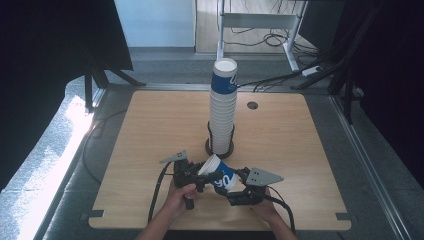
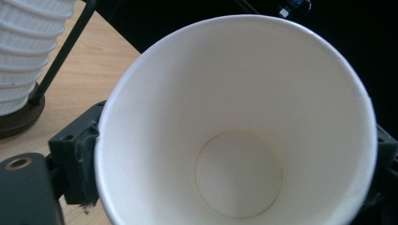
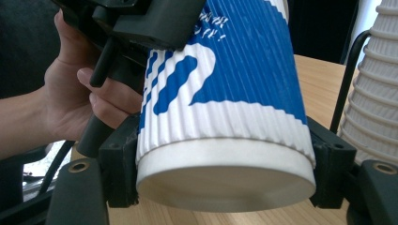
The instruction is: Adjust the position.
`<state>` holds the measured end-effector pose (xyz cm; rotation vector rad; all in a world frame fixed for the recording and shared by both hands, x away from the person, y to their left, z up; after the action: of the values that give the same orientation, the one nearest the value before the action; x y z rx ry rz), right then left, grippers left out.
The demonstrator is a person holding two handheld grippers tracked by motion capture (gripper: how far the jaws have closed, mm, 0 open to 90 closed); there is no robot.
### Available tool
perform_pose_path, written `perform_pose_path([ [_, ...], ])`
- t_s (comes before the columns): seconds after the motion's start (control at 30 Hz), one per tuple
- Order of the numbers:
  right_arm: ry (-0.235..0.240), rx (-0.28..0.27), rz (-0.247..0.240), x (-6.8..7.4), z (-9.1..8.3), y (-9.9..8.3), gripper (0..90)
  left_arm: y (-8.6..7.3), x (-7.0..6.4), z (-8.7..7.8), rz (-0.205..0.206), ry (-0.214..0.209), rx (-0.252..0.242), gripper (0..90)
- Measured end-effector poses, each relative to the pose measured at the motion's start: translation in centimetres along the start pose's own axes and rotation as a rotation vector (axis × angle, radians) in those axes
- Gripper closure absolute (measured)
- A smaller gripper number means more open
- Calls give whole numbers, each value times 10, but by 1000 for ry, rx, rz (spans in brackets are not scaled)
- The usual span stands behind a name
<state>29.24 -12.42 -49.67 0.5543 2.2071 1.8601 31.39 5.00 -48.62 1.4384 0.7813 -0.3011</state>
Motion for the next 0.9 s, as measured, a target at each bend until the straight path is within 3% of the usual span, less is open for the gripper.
perform_pose_path([
  [0.47, 19, 29, 18, -1, -2, 3, 223, 0, -3, -3, 48, 11, -13, 121],
  [0.9, 20, 67, 28, -4, -9, 3, 163, 3, -6, -9, 125, 76, -4, 124],
])
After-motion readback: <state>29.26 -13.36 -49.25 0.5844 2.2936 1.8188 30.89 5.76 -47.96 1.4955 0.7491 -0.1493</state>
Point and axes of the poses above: each handheld gripper's, and its own axes: z roughly forward along the jaws, y roughly out of its top, x roughly to its left, the point moved 4 cm from there along z, roughly forward along the jaws
